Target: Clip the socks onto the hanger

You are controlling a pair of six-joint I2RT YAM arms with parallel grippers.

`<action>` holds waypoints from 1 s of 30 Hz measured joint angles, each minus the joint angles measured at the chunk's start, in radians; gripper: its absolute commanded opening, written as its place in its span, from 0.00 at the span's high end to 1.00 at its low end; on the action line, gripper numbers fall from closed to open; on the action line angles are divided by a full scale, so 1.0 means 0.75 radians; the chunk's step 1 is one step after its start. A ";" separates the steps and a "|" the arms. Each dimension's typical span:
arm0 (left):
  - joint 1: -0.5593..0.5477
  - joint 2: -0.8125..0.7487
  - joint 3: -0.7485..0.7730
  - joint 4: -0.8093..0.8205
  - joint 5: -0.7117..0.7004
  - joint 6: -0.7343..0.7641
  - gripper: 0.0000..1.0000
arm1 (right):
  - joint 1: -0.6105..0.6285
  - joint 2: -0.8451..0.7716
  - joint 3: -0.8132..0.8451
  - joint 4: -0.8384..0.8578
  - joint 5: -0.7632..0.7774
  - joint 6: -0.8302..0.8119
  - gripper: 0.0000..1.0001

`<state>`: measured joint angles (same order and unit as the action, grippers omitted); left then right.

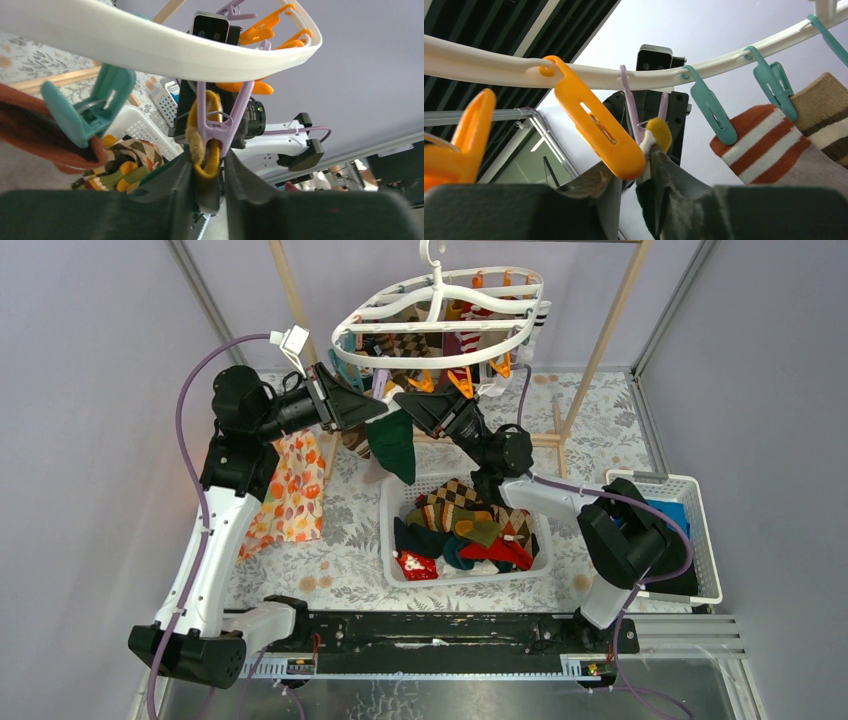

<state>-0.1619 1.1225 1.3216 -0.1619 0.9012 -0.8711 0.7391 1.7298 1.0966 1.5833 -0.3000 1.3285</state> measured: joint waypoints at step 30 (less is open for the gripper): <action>0.009 0.015 0.102 -0.114 -0.035 0.141 0.97 | -0.043 -0.294 -0.230 -0.157 0.090 -0.478 0.28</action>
<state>-0.1551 1.1339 1.3979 -0.2474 0.8749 -0.7654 0.7067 1.5093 0.9241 1.4658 -0.2329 0.9699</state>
